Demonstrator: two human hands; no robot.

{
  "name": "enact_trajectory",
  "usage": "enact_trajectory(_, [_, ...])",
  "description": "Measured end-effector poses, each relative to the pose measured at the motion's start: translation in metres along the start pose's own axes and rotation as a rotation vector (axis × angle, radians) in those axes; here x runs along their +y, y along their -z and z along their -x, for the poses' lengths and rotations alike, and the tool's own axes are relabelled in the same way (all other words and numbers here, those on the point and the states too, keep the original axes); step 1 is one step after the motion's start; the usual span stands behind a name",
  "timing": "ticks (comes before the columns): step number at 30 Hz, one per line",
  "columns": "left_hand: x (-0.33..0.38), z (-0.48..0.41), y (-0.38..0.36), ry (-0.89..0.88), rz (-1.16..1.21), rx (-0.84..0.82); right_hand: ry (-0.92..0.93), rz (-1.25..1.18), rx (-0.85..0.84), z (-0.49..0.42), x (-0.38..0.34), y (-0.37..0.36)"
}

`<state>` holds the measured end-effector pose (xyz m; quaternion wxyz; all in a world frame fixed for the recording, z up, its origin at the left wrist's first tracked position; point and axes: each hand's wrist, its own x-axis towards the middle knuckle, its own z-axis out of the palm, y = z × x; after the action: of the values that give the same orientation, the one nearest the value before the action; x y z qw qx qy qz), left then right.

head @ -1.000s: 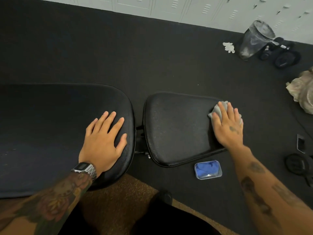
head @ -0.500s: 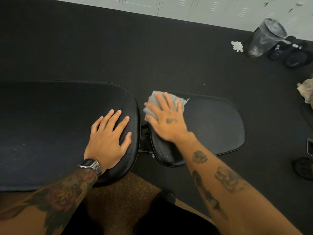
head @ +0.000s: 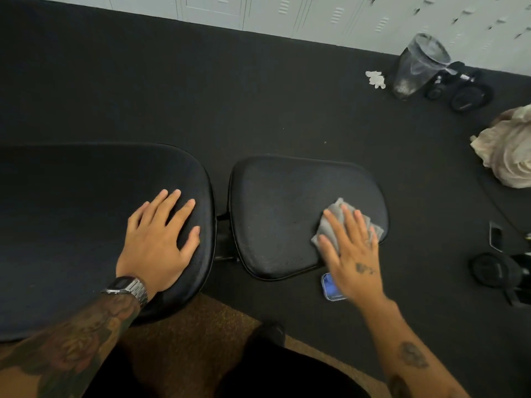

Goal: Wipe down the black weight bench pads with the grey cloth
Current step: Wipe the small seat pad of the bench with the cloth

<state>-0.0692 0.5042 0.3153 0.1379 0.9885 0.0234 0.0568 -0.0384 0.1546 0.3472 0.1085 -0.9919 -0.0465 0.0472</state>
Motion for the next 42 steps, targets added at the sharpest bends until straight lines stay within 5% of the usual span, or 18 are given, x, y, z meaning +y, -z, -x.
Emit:
enact_trajectory(6, [-0.001, 0.0, 0.001, 0.012, 0.005, -0.009, -0.139, 0.001, 0.019, -0.079, 0.014, 0.022])
enact_trajectory(11, [-0.001, 0.0, 0.0, 0.007, 0.001, -0.005, -0.173, 0.008, -0.082, -0.139, -0.041, 0.013])
enact_trajectory(18, [-0.001, 0.0, 0.002, 0.007, 0.004, -0.021, 0.271, 0.081, -0.095, -0.103, -0.15, -0.036])
enact_trajectory(24, [-0.001, 0.0, 0.002, 0.008, 0.008, -0.02, 0.47, 0.02, -0.07, -0.014, -0.135, -0.047])
enact_trajectory(31, [-0.003, 0.001, -0.001, 0.004, 0.01, -0.021, 0.161, -0.071, -0.105, 0.027, -0.045, -0.009])
enact_trajectory(36, [-0.002, 0.001, 0.001, 0.01, 0.01, -0.024, -0.162, -0.103, 0.007, -0.024, 0.019, 0.021])
enact_trajectory(42, [-0.002, 0.001, 0.0, 0.002, -0.001, -0.028, -0.287, 0.006, 0.004, -0.118, 0.014, 0.032])
